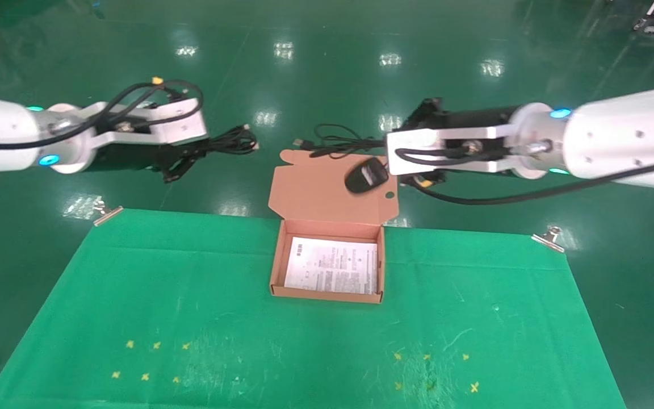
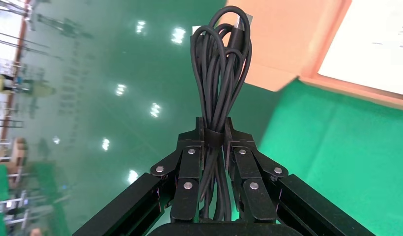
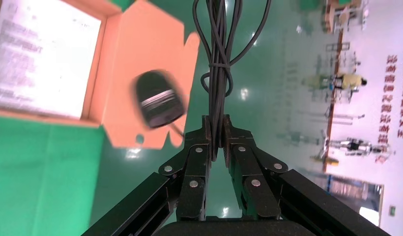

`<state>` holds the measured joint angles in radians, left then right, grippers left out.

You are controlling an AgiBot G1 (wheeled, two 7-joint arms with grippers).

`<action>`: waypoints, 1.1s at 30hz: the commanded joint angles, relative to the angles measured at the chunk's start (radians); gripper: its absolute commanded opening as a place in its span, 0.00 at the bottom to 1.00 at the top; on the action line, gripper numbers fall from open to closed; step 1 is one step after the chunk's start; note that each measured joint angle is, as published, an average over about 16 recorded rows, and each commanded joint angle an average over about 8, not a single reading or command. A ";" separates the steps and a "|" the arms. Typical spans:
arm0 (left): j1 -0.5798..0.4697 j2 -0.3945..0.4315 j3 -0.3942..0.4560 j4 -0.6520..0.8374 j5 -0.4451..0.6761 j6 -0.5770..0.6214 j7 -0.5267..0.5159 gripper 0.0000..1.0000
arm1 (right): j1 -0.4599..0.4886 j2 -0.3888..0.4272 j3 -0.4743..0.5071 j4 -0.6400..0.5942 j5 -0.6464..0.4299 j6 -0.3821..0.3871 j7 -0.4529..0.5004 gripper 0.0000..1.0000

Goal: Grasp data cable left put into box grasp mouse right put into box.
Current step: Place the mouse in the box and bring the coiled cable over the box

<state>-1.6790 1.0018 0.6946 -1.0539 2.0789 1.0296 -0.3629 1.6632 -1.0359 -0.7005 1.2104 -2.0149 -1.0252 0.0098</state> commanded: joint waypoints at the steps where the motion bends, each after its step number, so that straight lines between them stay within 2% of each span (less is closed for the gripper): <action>1: -0.004 0.012 0.001 -0.007 0.024 -0.018 -0.022 0.00 | 0.016 -0.039 -0.007 -0.033 -0.002 0.013 -0.014 0.00; 5: 0.000 0.027 0.006 -0.001 0.059 -0.044 -0.042 0.00 | 0.033 -0.100 -0.018 -0.124 0.020 0.037 -0.090 0.00; 10: 0.006 0.034 0.011 0.002 0.080 -0.057 -0.054 0.00 | 0.031 -0.128 -0.024 -0.185 0.056 0.045 -0.169 0.00; 19: 0.021 0.031 0.018 0.020 0.103 -0.060 -0.066 0.00 | 0.021 -0.173 -0.036 -0.258 0.069 0.064 -0.217 0.00; 33: 0.080 0.001 0.051 0.015 0.210 -0.034 -0.144 0.00 | -0.001 -0.294 -0.053 -0.517 0.129 0.103 -0.371 0.00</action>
<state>-1.5990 1.0014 0.7438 -1.0405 2.2819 1.0005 -0.5074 1.6598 -1.3270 -0.7584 0.7059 -1.8780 -0.9190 -0.3533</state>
